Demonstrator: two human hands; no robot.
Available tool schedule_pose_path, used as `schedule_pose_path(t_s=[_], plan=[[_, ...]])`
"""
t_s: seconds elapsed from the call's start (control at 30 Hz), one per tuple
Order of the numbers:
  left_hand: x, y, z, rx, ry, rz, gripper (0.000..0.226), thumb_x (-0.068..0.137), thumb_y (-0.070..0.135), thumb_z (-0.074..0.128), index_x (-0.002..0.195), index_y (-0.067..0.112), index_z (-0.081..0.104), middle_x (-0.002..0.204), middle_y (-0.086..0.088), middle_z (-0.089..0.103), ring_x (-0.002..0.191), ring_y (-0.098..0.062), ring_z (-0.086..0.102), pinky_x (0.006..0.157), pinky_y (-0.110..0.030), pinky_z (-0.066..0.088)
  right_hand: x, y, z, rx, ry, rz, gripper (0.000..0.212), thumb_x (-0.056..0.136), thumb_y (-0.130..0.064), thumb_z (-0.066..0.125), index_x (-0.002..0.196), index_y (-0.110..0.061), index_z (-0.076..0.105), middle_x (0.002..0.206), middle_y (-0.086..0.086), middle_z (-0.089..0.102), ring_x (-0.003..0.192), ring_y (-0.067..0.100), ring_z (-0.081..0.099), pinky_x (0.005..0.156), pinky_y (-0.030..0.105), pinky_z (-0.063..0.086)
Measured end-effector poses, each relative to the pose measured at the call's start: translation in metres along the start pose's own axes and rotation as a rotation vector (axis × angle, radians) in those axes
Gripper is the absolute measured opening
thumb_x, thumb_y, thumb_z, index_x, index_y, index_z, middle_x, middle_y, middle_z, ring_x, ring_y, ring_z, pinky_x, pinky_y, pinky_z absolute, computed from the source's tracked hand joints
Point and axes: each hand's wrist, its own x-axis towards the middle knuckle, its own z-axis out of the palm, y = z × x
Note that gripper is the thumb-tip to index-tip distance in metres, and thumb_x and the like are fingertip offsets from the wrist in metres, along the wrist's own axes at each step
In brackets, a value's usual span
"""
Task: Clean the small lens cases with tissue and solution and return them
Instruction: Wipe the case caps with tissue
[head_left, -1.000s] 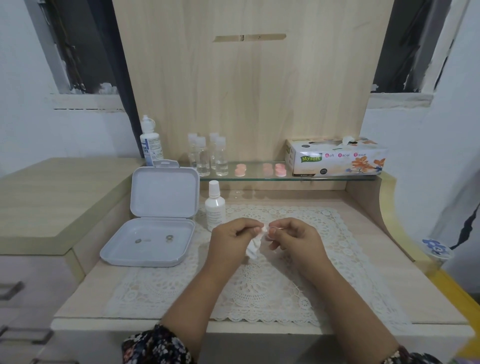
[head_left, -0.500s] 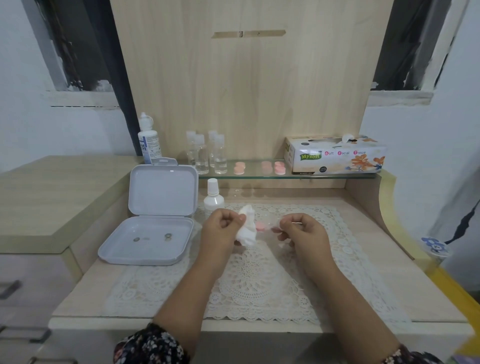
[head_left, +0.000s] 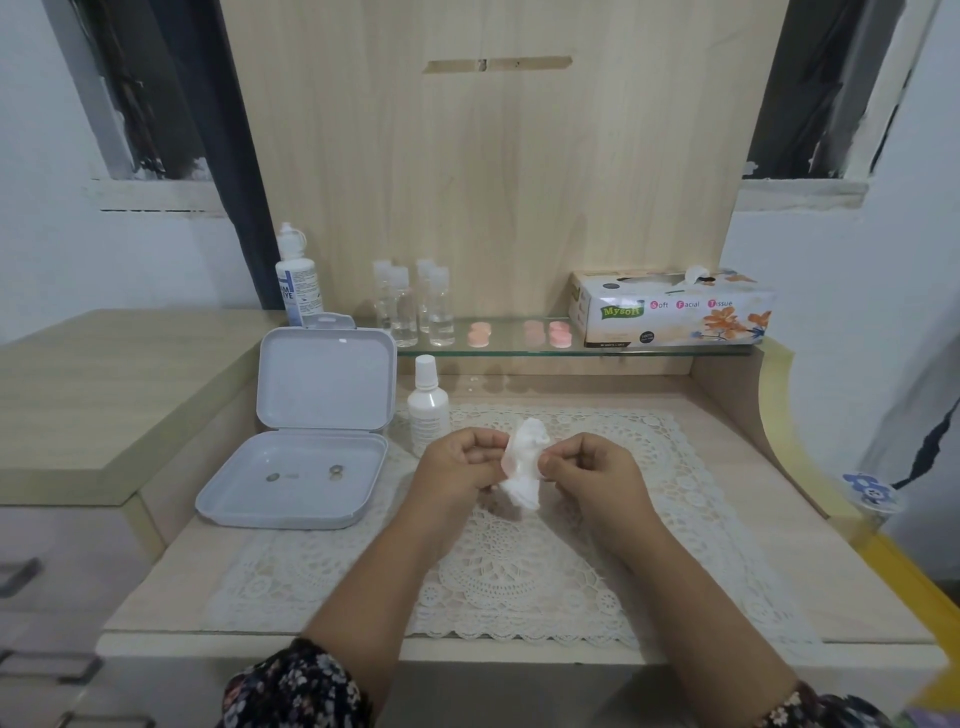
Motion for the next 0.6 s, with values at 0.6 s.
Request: schedule_pose_path(t_s=[0.6], plan=[[-0.0058,0.0041,0.0054,-0.08,-0.16,-0.104,0.022,0.082,-0.014,0.061,0.1,-0.003,0.068,0.091,-0.019,0.072,0.078,-0.025,0.071,0.061,-0.028,0.058,0.002,0.0,-0.0012,0.042,0.045,-0.045,0.01,0.072,-0.016,0.076,0.075,-0.013,0.067,0.082,0.019,0.067,0.077,0.037,0.065,0.074,0.052,0.057]])
